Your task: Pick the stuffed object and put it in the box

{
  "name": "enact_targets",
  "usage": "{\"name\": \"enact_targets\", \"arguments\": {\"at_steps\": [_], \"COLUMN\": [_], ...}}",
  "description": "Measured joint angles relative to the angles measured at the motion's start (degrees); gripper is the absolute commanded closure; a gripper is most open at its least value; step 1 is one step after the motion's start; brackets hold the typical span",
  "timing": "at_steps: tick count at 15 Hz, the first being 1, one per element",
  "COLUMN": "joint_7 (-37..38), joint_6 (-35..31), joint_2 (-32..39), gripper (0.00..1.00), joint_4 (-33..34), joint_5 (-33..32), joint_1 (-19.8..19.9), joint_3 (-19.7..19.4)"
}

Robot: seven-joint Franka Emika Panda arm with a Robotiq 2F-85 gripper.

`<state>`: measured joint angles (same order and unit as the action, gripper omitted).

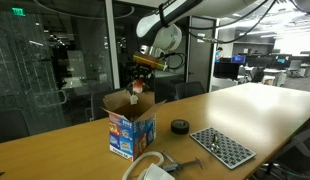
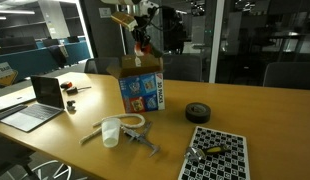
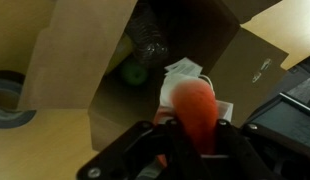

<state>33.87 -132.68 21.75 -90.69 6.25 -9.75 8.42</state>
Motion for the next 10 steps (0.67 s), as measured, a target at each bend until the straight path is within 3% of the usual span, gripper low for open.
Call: {"name": "enact_targets", "arguments": {"at_steps": [3, 4, 6, 10], "joint_7": [-2.3, -2.9, -3.9, -4.6], "joint_6": [0.0, 0.2, 1.2, 4.3], "joint_2": [3.3, 4.1, 5.6, 7.6], "gripper": [0.82, 0.56, 0.53, 0.23], "joint_4": [1.7, 2.1, 2.8, 4.0], "joint_5": [4.8, 6.1, 8.0, 9.2], "joint_1": [-0.4, -0.4, -0.6, -0.7], "joint_3": [0.4, 0.5, 0.7, 0.7]}}
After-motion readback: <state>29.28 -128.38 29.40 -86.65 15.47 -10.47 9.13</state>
